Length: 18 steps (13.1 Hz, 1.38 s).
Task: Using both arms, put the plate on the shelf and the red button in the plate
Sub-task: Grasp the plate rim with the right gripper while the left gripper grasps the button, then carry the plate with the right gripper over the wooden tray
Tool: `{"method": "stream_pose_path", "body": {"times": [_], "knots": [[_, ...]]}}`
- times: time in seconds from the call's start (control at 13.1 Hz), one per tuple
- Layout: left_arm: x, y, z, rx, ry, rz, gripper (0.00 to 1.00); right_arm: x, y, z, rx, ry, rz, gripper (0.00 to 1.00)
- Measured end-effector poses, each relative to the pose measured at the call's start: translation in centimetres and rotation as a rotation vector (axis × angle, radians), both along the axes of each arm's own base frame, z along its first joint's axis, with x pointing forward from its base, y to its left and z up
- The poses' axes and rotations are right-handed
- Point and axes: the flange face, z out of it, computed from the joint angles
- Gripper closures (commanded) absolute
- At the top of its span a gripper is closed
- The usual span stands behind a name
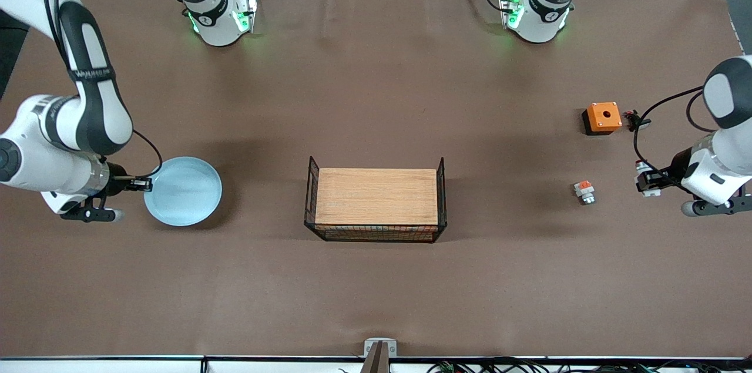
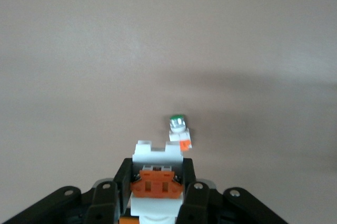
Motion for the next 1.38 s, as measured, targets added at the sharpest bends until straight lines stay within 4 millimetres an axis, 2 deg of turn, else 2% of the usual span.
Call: {"method": "stream_pose_path", "body": {"times": [0.23,0.38,0.54,0.69,0.84,1.07,1.22,1.38], "knots": [[-0.2,-2.7,5.2,-0.014,0.051,-0.009,1.00,-1.4,5.0,8.7,-0.017,0.080,-0.067,1.00],[-0.6,-5.4,8.0,-0.027,0.087,0.019,1.00,-2.6,8.5,13.6,-0.048,0.139,-0.123,1.00],[-1.3,-8.7,10.0,-0.032,0.113,0.053,1.00,-3.6,11.9,17.1,-0.093,0.185,-0.199,1.00],[-2.1,-12.5,11.2,-0.034,0.129,0.090,1.00,-4.9,16.2,19.9,-0.153,0.208,-0.306,1.00],[-2.8,-15.7,12.1,-0.037,0.126,0.124,1.00,-6.5,22.2,21.8,-0.184,0.210,-0.438,1.00],[-3.7,-19.1,12.7,-0.041,0.123,0.160,1.00,-9.3,31.0,22.5,-0.185,0.227,-0.668,1.00],[-4.2,-20.8,13.0,-0.043,0.121,0.169,1.00,-10.0,35.4,22.9,-0.154,0.188,-0.816,1.00],[-4.4,-21.5,13.1,-0.045,0.120,0.171,1.00,-10.8,38.7,22.9,-0.126,0.153,-0.901,1.00]]}}
